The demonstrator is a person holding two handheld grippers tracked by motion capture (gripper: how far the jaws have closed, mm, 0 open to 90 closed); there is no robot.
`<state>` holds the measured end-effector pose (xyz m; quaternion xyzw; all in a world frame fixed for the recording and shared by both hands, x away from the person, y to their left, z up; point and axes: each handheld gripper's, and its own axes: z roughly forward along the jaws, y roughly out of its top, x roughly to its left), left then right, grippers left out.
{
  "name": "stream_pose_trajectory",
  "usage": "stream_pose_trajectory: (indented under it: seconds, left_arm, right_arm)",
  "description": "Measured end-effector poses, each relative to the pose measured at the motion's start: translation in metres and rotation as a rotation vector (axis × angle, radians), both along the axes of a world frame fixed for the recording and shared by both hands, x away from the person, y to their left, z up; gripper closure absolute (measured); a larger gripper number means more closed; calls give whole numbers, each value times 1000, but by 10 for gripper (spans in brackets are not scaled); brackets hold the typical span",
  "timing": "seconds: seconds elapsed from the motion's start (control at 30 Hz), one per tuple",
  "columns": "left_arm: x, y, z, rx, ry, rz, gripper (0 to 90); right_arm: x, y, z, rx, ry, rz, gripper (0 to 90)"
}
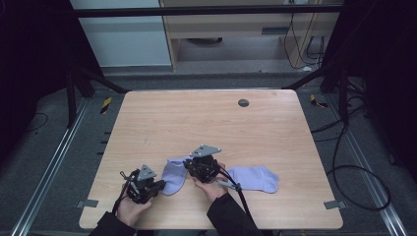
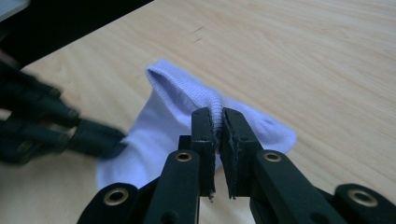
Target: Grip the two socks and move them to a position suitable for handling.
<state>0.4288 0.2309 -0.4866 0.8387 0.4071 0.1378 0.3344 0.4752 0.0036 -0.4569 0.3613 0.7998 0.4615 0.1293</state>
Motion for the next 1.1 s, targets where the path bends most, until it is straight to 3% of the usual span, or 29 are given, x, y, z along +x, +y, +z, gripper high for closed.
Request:
stream_pose_trajectory:
  seconds: [0.13, 0.27, 0.4, 0.5, 0.57, 0.63, 0.7, 0.87, 1.1]
  left_arm:
    - [0, 0, 1, 12, 1, -7, 862]
    - [1, 0, 0, 12, 4, -5, 861]
    - [2, 2, 0, 6, 0, 20, 841]
    - [2, 6, 5, -38, -23, 63, 739]
    - [1, 8, 7, -49, -31, 72, 683]
    - [-1, 14, 11, -74, -44, 116, 646]
    - [-2, 16, 10, -74, -33, 145, 589]
    - [-3, 14, 6, -47, -11, 194, 561]
    - [-3, 8, 1, -34, 9, 198, 568]
  right_arm:
    - [15, 3, -5, 4, 15, -69, 836]
    - [26, 9, -12, -25, 34, -92, 830]
    - [33, 13, -16, -58, 31, -93, 756]
    - [36, 9, -12, -69, 3, -100, 660]
    - [38, 6, -8, -77, -11, -101, 640]
    - [39, 2, -5, -81, -16, -99, 633]
    - [44, 0, -6, -95, -15, -83, 629]
    - [53, 1, -16, -104, -2, -72, 638]
    - [69, 6, -36, -119, 25, -73, 645]
